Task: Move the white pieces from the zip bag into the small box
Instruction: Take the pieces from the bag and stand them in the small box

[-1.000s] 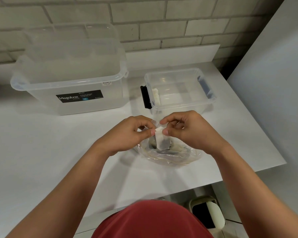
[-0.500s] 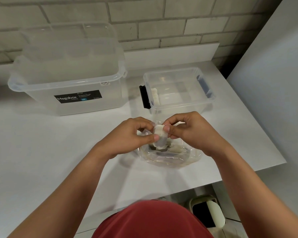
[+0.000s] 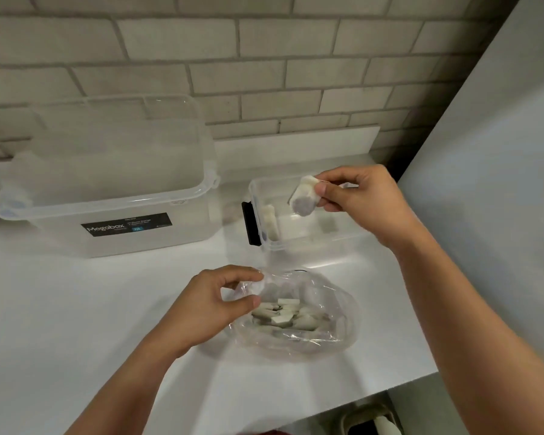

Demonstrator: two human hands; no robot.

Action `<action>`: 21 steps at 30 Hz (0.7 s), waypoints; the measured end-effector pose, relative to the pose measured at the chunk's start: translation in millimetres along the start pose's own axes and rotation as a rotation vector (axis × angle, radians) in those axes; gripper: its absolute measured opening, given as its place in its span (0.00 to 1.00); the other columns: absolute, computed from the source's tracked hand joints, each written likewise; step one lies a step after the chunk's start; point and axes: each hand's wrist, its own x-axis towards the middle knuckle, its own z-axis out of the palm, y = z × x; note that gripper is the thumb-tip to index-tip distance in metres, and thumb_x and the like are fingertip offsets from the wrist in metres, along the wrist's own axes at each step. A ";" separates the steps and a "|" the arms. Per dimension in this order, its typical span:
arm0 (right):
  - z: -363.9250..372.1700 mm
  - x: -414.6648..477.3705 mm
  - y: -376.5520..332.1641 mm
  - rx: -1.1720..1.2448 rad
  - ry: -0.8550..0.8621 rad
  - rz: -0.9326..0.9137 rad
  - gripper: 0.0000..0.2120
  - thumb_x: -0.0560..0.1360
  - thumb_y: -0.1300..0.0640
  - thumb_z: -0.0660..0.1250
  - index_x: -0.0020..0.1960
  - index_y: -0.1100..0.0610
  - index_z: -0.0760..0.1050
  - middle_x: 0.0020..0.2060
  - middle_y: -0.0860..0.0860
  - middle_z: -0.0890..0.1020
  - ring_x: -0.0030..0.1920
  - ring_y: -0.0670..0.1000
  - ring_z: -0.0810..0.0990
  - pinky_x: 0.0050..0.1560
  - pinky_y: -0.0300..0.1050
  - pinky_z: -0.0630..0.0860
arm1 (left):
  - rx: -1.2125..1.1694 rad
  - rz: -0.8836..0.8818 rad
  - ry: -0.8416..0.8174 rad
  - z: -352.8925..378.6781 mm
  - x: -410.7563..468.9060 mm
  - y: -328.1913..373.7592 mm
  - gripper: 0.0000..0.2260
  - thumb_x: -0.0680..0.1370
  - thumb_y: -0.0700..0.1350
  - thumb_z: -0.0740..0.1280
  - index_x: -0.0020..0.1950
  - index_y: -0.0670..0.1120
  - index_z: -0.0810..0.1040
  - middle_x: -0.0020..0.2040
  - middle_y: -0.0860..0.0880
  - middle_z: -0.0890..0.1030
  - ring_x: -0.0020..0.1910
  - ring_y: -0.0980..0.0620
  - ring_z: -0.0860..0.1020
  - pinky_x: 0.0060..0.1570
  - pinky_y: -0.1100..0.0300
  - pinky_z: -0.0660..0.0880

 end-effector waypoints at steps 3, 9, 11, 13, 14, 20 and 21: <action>21.1 45.9 22.1 -0.142 -0.158 0.051 0.05 0.78 0.63 0.73 0.51 0.58 0.87 0.39 0.53 0.88 0.42 0.54 0.89 0.50 0.47 0.86 | -0.043 -0.029 0.034 2.7 0.8 -1.8 0.12 0.74 0.46 0.77 0.55 0.60 0.85 0.57 0.69 0.82 0.56 0.65 0.79 0.60 0.61 0.75; 70.4 95.4 62.0 -0.453 -0.567 0.213 0.07 0.75 0.66 0.74 0.52 0.60 0.87 0.43 0.55 0.89 0.44 0.55 0.89 0.51 0.45 0.86 | -0.070 -0.066 0.054 4.8 9.2 -0.9 0.12 0.75 0.47 0.77 0.55 0.61 0.86 0.57 0.70 0.82 0.55 0.66 0.80 0.59 0.51 0.80; 81.3 102.0 69.3 -0.543 -0.647 0.234 0.08 0.75 0.65 0.74 0.53 0.58 0.87 0.43 0.56 0.89 0.44 0.54 0.89 0.50 0.44 0.86 | -0.074 -0.071 0.052 5.2 11.3 -1.4 0.12 0.75 0.46 0.77 0.55 0.60 0.86 0.57 0.69 0.82 0.55 0.65 0.80 0.58 0.50 0.80; 88.3 105.0 73.1 -0.643 -0.673 0.215 0.07 0.74 0.64 0.75 0.50 0.56 0.86 0.42 0.55 0.89 0.42 0.53 0.89 0.46 0.43 0.86 | -0.076 -0.074 0.051 5.9 12.9 -1.8 0.12 0.74 0.46 0.77 0.54 0.61 0.86 0.57 0.69 0.82 0.56 0.65 0.80 0.58 0.51 0.80; 90.6 105.8 74.4 -0.700 -0.671 0.192 0.06 0.74 0.64 0.75 0.49 0.56 0.86 0.40 0.53 0.89 0.40 0.52 0.89 0.44 0.42 0.85 | -0.076 -0.076 0.048 6.3 13.8 -2.0 0.12 0.74 0.46 0.77 0.54 0.61 0.86 0.57 0.69 0.82 0.56 0.64 0.80 0.57 0.51 0.80; 100.1 102.0 82.9 -0.879 -0.578 0.099 0.05 0.72 0.60 0.76 0.41 0.54 0.82 0.30 0.45 0.83 0.33 0.47 0.86 0.42 0.43 0.82 | -0.075 -0.086 0.037 3.5 16.9 -3.0 0.12 0.75 0.46 0.77 0.55 0.61 0.86 0.58 0.69 0.82 0.57 0.63 0.80 0.56 0.55 0.79; 101.0 101.4 83.9 -0.877 -0.563 0.104 0.05 0.72 0.59 0.76 0.40 0.53 0.81 0.29 0.45 0.83 0.32 0.47 0.86 0.42 0.43 0.81 | -0.073 -0.084 0.037 3.5 17.3 -2.8 0.12 0.75 0.46 0.77 0.55 0.61 0.86 0.58 0.69 0.82 0.57 0.63 0.80 0.56 0.56 0.79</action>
